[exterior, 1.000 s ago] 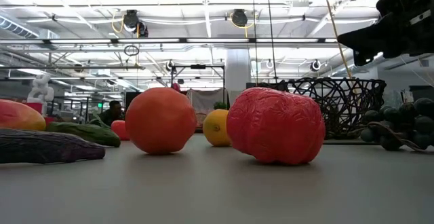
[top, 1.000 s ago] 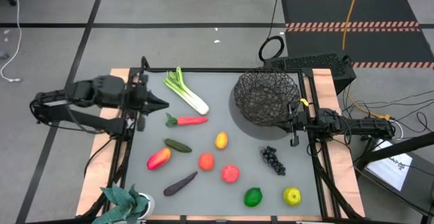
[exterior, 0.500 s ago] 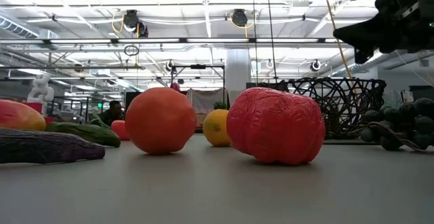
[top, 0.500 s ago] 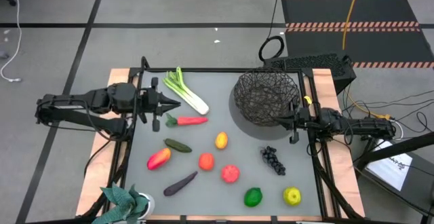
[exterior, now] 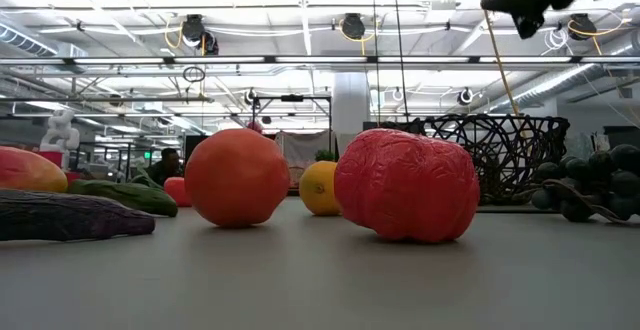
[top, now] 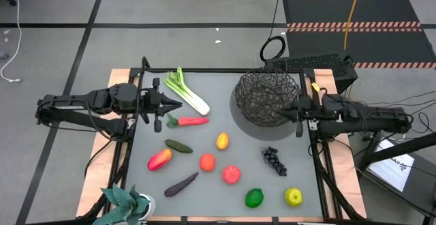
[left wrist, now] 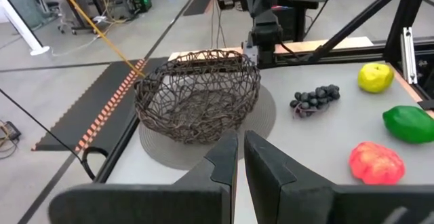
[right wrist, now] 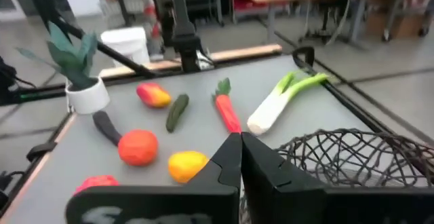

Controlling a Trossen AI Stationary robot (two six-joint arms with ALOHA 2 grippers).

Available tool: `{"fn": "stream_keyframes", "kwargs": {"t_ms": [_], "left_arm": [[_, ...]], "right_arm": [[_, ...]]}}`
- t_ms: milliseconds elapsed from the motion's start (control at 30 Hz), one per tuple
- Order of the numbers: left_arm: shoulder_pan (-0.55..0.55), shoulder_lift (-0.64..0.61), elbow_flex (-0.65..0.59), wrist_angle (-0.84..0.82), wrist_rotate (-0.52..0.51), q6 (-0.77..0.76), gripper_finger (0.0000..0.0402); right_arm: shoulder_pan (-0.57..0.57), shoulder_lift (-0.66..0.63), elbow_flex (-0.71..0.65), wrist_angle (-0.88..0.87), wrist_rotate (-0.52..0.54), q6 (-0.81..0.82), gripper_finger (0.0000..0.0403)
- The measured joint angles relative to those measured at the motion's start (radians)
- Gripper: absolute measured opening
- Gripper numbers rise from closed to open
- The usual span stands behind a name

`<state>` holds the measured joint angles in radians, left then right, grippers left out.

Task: Build produce basket
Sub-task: Put the celery into the black wire basket

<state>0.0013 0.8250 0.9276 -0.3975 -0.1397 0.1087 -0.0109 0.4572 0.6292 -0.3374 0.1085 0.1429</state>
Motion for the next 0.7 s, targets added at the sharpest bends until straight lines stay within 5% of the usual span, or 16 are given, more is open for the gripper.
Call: {"fn": "stream_keyframes", "kwargs": {"t_ms": [333, 700], "left_arm": [[0.000, 0.045, 0.002, -0.031, -0.022, -0.054, 0.0031], [0.160, 0.214, 0.002, -0.199, -0.356, -0.456, 0.0031]], "right_arm": [[0.015, 0.228, 0.146, -0.030, 0.063, 0.079, 0.0000], [0.133, 0.348, 0.058, 0.118, 0.184, 0.098, 0.0000]]}}
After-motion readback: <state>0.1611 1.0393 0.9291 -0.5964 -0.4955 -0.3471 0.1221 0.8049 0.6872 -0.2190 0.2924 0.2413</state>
